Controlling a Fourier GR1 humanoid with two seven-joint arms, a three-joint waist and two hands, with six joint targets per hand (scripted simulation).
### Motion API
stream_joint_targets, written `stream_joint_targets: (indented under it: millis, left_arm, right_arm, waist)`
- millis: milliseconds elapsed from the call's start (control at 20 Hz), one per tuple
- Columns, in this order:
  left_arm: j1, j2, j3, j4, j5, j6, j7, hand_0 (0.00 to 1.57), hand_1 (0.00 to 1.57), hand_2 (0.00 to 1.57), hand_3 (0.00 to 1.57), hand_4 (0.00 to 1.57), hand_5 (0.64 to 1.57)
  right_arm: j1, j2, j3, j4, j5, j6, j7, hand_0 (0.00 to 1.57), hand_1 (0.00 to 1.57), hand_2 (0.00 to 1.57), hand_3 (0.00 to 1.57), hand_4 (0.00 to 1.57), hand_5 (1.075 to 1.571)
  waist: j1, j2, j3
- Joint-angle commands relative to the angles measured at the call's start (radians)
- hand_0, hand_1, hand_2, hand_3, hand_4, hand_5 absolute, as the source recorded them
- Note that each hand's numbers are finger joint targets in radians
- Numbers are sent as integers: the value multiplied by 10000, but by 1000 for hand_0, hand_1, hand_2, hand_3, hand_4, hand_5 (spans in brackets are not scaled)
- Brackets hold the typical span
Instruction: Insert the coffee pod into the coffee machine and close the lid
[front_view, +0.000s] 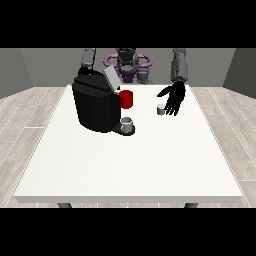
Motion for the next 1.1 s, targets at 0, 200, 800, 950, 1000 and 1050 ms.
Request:
stream_joint_targets:
  millis: [0,200,800,950,1000,1050]
  left_arm:
    - [-235,-432,-238,703,-860,1056,-662,760,760,877,622,0,1571]
    - [-980,-147,-158,1159,-1453,1632,-744,888,888,963,816,384,1571]
    - [-1256,37,-1441,2531,-3474,853,-460,757,757,928,769,348,1571]
    - [-1595,-160,-1303,2777,-3583,706,-470,730,730,961,849,392,1571]
    - [-1834,-75,-1275,2923,-3708,820,-658,760,760,978,856,400,1571]
    - [-1332,-722,-1502,3064,-3820,984,-446,792,792,979,866,399,1571]
  right_arm:
    - [-195,64,13,293,93,-40,132,0,0,0,0,0,1571]
    - [-450,-122,178,413,9,157,-59,0,0,0,0,0,1571]
    - [-747,75,331,1215,-128,-62,21,0,0,0,0,0,1571]
    - [-870,-344,-462,1614,-657,405,-454,0,0,0,0,0,1571]
    - [-1103,-99,-279,1878,-277,-8,-448,0,0,0,0,0,1571]
    - [-264,73,543,1496,-351,-464,-80,0,0,0,0,0,1571]
  waist:
    - [63,66,-2]
    - [-226,347,-2]
    - [-106,-37,0]
    - [-140,-70,3]
    - [2,318,1]
    - [-37,-429,0]
